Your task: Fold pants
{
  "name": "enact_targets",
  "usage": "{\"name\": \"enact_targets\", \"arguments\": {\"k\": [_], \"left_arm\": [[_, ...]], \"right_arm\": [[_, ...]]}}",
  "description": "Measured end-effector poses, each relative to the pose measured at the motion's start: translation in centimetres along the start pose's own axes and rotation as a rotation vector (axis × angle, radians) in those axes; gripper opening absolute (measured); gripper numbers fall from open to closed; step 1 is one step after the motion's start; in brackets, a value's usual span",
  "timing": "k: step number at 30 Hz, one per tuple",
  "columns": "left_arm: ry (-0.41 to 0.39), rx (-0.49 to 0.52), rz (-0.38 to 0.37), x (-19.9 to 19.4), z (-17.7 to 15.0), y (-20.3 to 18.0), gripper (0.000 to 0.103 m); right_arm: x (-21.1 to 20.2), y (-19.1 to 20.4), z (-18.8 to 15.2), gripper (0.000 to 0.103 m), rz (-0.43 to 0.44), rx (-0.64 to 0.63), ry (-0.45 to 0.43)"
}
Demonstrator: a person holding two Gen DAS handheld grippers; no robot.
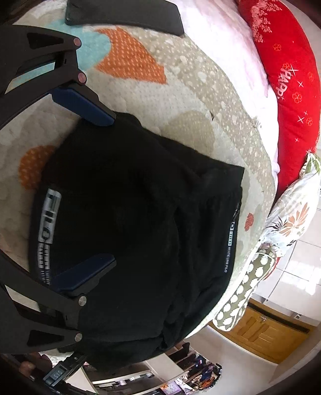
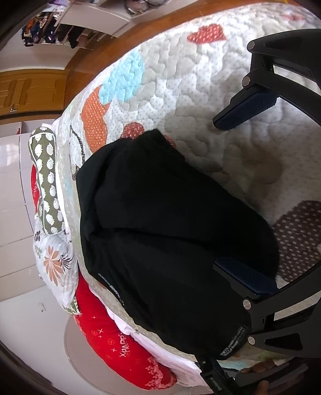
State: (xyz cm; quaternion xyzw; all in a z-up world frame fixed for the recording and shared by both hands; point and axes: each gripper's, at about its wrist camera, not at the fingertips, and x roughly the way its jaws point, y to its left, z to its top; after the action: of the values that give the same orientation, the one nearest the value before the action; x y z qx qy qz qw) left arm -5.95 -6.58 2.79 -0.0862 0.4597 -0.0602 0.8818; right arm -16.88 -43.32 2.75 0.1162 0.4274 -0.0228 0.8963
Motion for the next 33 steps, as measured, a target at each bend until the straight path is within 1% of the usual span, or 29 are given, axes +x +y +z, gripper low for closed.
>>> {"name": "enact_targets", "arguments": {"k": [1, 2, 3, 4, 5, 6, 7, 8, 9, 10, 11, 12, 14, 16, 18, 19, 20, 21, 22, 23, 25, 27, 28, 30, 31, 32, 33], "left_arm": [[-0.004, 0.010, -0.003, 0.2, 0.2, -0.2, 0.101], [-0.013, 0.025, -0.012, 0.2, 0.3, -0.6, 0.088], [-0.024, 0.046, -0.008, 0.2, 0.3, -1.0, 0.061], [-0.027, 0.066, 0.028, 0.3, 0.4, -1.3, 0.052], [-0.029, 0.072, 0.030, 0.3, 0.6, -1.3, 0.037], [-0.017, 0.072, -0.029, 0.3, 0.7, -1.2, 0.017], [0.007, 0.063, -0.057, 0.3, 0.8, -0.9, 0.017], [0.012, 0.062, -0.069, 0.1, 1.0, -0.6, 0.017], [0.018, 0.065, -0.096, -0.4, 1.4, -0.2, 0.013], [0.022, 0.064, -0.113, -0.9, 1.8, 0.2, 0.011], [0.013, 0.071, -0.123, -1.8, 2.1, 0.7, 0.007], [0.002, 0.081, -0.130, -2.5, 2.4, 1.1, 0.007], [-0.037, 0.095, -0.112, -4.3, 2.9, 2.2, 0.007], [-0.062, 0.089, -0.109, -5.5, 3.3, 3.5, 0.007], [-0.065, 0.085, -0.086, -5.7, 3.3, 4.3, 0.007], [-0.060, 0.082, -0.071, -5.4, 3.2, 4.6, 0.007], [-0.041, 0.081, -0.059, -4.8, 2.9, 4.9, 0.007], [-0.031, 0.081, -0.047, -4.0, 2.5, 4.7, 0.007], [-0.025, 0.079, -0.036, -3.6, 2.2, 4.8, 0.007], [-0.027, 0.077, -0.028, -3.4, 2.0, 4.9, 0.007], [-0.030, 0.067, -0.031, -3.6, 1.9, 5.0, 0.007], [-0.027, 0.067, -0.029, -3.4, 2.1, 4.7, 0.007], [-0.023, 0.073, -0.021, -3.3, 2.1, 4.6, 0.007], [-0.022, 0.082, -0.006, -3.0, 2.2, 4.2, 0.007], [-0.024, 0.085, 0.001, -2.9, 2.2, 4.1, 0.007], [-0.025, 0.086, 0.007, -2.8, 2.1, 4.0, 0.007], [-0.025, 0.083, 0.007, -2.9, 2.1, 4.0, 0.007]], "right_arm": [[0.2, 0.0, 0.2, 0.100, 0.000, -0.004, -0.008], [0.3, 0.2, 0.4, 0.095, 0.002, -0.011, -0.016], [0.4, 0.3, 0.7, 0.073, 0.001, -0.015, -0.029], [0.4, 0.4, 0.9, 0.042, -0.001, -0.013, -0.041], [0.5, 0.3, 1.1, 0.032, -0.012, -0.006, -0.051], [0.5, 0.2, 1.4, 0.020, 0.005, 0.011, -0.057], [0.4, 0.2, 1.6, 0.009, 0.033, 0.029, -0.057], [0.2, 0.2, 1.7, 0.005, 0.061, 0.043, -0.053], [-0.2, 0.4, 1.7, 0.003, 0.090, 0.045, -0.043], [-0.7, 0.9, 1.5, 0.003, 0.113, 0.032, -0.035], [-1.5, 1.4, 1.2, 0.003, 0.134, 0.012, -0.035], [-2.6, 2.2, 0.8, 0.003, 0.159, -0.015, -0.038], [-4.2, 3.6, -0.1, 0.003, 0.203, -0.062, -0.033], [-5.7, 5.0, -1.4, 0.003, 0.242, -0.118, -0.018], [-6.0, 5.6, -2.4, 0.003, 0.257, -0.143, 0.004], [-6.1, 5.5, -2.8, 0.008, 0.258, -0.148, 0.013], [-5.8, 5.6, -3.1, 0.010, 0.253, -0.156, 0.028], [-5.4, 5.3, -3.5, 0.028, 0.236, -0.157, 0.058], [-5.3, 5.0, -3.5, 0.053, 0.227, -0.146, 0.076], [-5.2, 4.2, -3.7, 0.060, 0.214, -0.122, 0.092], [-5.9, 1.8, -4.2, 0.062, 0.203, -0.060, 0.087], [-7.3, -0.9, -3.9, 0.062, 0.193, 0.000, 0.049], [-7.8, -1.5, -3.7, 0.062, 0.178, 0.013, 0.033], [-7.9, -2.8, -2.9, 0.062, 0.097, 0.013, -0.009], [-7.7, -3.0, -2.5, 0.062, 0.076, 0.010, -0.018], [-7.6, -3.2, -1.8, 0.062, 0.075, 0.016, -0.026], [-7.3, -3.4, -1.2, 0.062, 0.093, 0.028, -0.042]]}}
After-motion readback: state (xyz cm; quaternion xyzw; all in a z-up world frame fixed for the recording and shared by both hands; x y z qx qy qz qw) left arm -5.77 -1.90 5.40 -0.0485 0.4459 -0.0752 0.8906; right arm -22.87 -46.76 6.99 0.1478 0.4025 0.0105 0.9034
